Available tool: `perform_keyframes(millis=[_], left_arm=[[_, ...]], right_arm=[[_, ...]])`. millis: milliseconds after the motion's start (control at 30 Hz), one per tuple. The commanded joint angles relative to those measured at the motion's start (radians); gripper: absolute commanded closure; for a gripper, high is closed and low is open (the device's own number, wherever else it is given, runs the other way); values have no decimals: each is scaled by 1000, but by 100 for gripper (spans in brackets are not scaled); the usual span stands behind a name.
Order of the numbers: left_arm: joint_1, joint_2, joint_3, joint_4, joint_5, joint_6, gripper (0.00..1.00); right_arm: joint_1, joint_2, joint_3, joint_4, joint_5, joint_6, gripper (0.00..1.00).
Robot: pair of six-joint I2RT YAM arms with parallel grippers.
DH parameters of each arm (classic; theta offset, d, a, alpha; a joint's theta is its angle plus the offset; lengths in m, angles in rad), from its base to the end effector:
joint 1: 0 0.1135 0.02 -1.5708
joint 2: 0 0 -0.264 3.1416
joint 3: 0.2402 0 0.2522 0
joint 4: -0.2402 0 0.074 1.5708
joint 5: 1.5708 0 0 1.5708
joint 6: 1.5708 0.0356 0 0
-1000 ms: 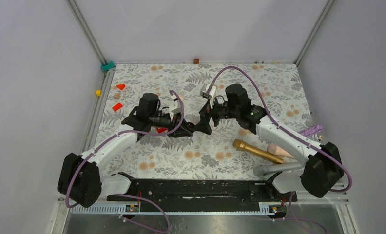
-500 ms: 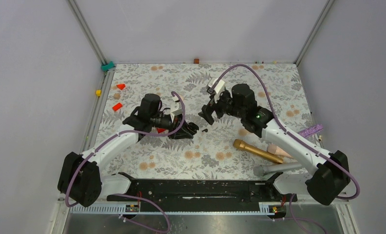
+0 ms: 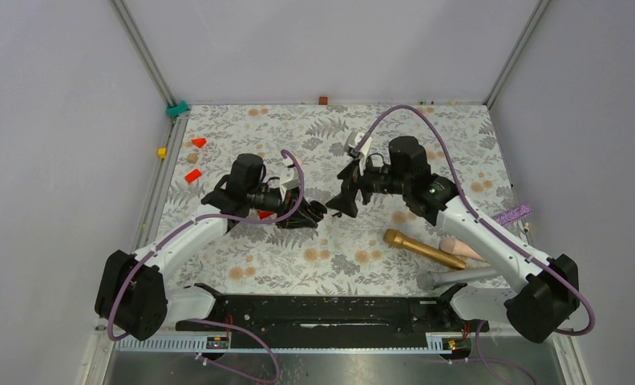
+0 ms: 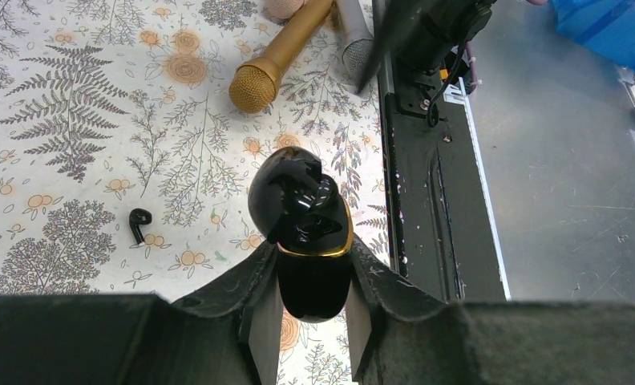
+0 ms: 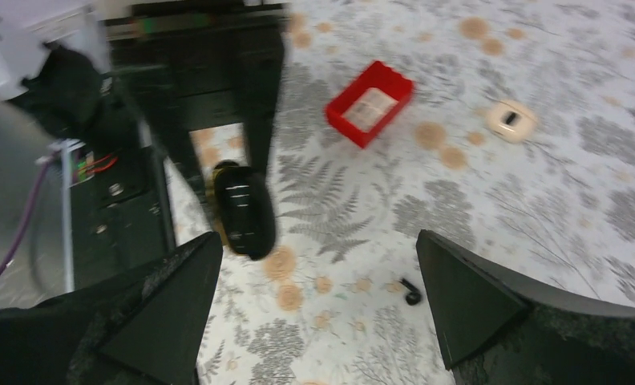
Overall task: Insert the wireless bluetooth earbuds into the charging case
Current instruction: Open the charging case.
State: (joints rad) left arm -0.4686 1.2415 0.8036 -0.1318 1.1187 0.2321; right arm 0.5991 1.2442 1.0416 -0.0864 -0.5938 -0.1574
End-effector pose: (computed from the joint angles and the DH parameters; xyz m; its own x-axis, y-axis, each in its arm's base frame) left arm 0.2151 -0.1448 0.2655 -0.2675 0.2480 -0.9311 0.9604 -0.0097 -0.2785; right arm 0.2254 0.1780 0.3435 -0.0898 -0.2186 -0.9717 -0.9359 0.3521 0.0072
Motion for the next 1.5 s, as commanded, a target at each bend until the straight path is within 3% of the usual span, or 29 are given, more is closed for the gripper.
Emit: perform_keyframes(millis=[0, 633, 1200, 1467], left_arm=[[-1, -13, 48, 22, 40, 18, 100], [-1, -20, 46, 21, 44, 15, 100], [0, -16, 43, 21, 42, 20, 100], [0, -17, 43, 21, 37, 23, 100]], right_arm=[[66, -8, -2, -44, -192, -81, 1], [112, 44, 5, 26, 102, -44, 1], [112, 15, 12, 24, 154, -64, 1], [111, -23, 35, -35, 35, -62, 1]])
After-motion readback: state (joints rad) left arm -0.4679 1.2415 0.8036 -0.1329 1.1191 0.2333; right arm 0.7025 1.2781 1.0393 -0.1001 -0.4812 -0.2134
